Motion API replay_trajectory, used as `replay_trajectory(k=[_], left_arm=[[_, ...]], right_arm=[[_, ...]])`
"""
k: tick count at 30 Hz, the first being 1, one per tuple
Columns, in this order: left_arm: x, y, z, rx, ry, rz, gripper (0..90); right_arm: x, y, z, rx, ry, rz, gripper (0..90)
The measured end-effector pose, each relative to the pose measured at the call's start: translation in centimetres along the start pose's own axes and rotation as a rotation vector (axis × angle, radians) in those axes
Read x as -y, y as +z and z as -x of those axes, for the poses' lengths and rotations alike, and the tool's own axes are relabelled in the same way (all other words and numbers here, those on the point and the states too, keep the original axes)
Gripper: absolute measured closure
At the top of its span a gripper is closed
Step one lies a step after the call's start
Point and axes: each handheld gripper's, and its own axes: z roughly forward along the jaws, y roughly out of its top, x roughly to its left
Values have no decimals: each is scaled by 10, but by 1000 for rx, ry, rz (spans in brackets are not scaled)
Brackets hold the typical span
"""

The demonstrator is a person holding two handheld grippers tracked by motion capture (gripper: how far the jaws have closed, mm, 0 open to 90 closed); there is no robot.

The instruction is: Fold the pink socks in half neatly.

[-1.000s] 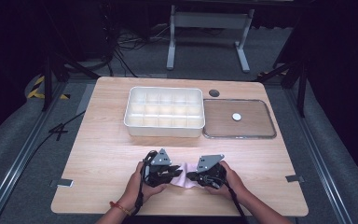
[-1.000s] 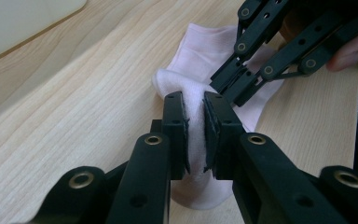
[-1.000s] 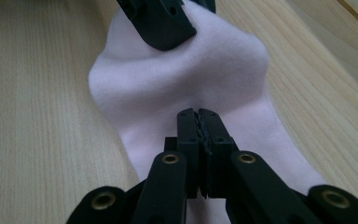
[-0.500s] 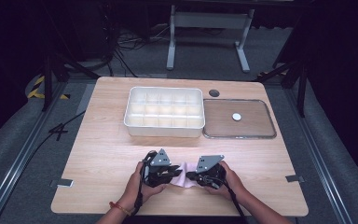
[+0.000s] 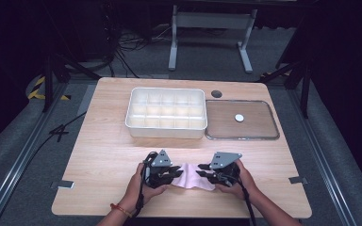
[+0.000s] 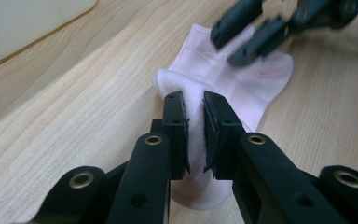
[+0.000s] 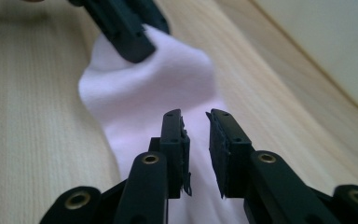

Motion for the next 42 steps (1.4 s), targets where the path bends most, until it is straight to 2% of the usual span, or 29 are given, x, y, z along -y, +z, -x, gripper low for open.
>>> replay_trajectory(k=[2, 5, 9, 15, 19, 23, 24, 26, 32, 39, 42], left_arm=[[0, 0, 0, -3, 4, -3, 797], [0, 0, 0, -4, -2, -2, 797], [0, 1, 0, -2, 3, -4, 797], [-2, 2, 1, -2, 13, -11, 794], [-5, 4, 2, -10, 20, -13, 791], [-6, 5, 3, -17, 29, -24, 792], [-6, 6, 4, -24, 50, -35, 792], [-7, 7, 4, -35, 63, -40, 793], [-16, 6, 6, -31, 57, -16, 795], [-21, 11, 6, -23, 55, -13, 792], [-24, 14, 7, -22, 72, -31, 791]], right_arm=[[1, -5, 3, 19, 9, 3, 743], [9, -22, 14, 56, 52, 7, 709], [17, -28, 18, 73, 74, -15, 664], [25, -18, 20, 78, 82, -86, 608], [31, -11, 23, 75, 106, -115, 596], [34, -9, 24, 54, 124, -101, 602], [34, -9, 24, 54, 125, -101, 602], [35, -9, 26, 43, 128, -98, 597], [36, -9, 28, 30, 141, -93, 597], [36, -8, 28, 28, 139, -91, 599], [36, -8, 27, 35, 131, -96, 598]])
